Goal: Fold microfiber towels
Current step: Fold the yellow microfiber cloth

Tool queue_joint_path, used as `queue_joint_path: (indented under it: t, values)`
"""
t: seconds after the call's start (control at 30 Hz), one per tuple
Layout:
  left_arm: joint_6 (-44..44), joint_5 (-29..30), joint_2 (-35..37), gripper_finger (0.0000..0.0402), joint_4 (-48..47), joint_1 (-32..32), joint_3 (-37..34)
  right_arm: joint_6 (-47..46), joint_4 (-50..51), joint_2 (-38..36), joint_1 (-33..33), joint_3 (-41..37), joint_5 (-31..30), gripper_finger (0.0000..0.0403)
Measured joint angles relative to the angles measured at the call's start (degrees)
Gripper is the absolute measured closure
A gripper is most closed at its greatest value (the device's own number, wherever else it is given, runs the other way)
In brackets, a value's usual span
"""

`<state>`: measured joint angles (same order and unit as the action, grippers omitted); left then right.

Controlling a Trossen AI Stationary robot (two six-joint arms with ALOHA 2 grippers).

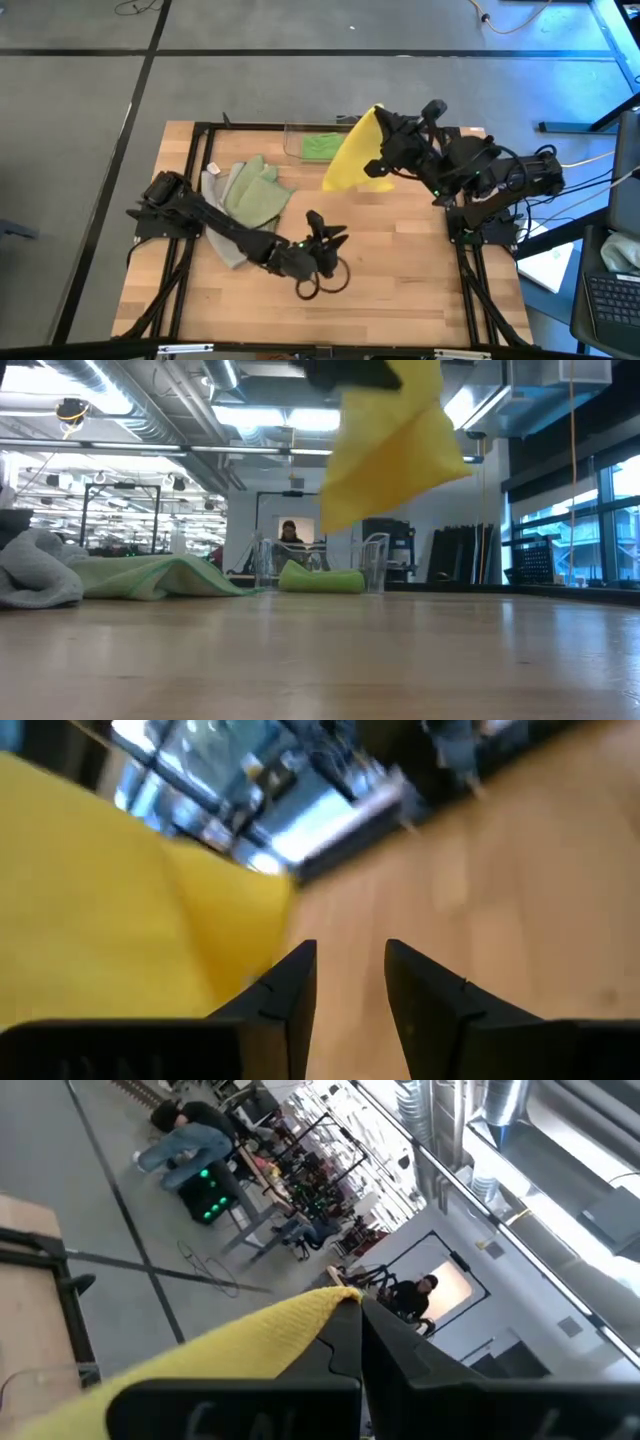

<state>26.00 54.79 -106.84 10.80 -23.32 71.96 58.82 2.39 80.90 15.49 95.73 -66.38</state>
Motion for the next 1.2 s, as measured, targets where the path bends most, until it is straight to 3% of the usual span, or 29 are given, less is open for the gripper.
queue_joint_path:
  t: [0.1,0.3,0.5,0.67,1.03,1.2]
  values:
    - [-0.95,3.35,-3.73,0.0288,-2.8,2.93,-0.22,0.12,0.1,1.13,0.49,1.85,0.74,0.0402]
    - [7.97,11.1,-10.42,0.0288,5.04,7.55,-0.13,0.23,3.12,3.46,1.24,4.53,0.97,0.0402]
    - [13.71,12.04,-13.88,0.0288,15.76,11.09,-0.13,0.16,3.34,3.77,1.18,4.69,0.93,0.0402]
    - [14.66,11.74,-14.1,0.0288,16.22,11.53,-0.13,-0.59,5.97,3.75,1.22,4.71,-3.58,0.0402]
    - [34.58,22.74,-13.99,0.0288,28.81,9.13,-0.13,-21.81,30.42,3.75,1.7,4.69,-5.2,0.0402]
    - [38.61,22.28,-12.69,0.0288,33.07,8.62,-0.13,-30.68,39.56,3.7,1.7,4.69,-4.25,0.0402]
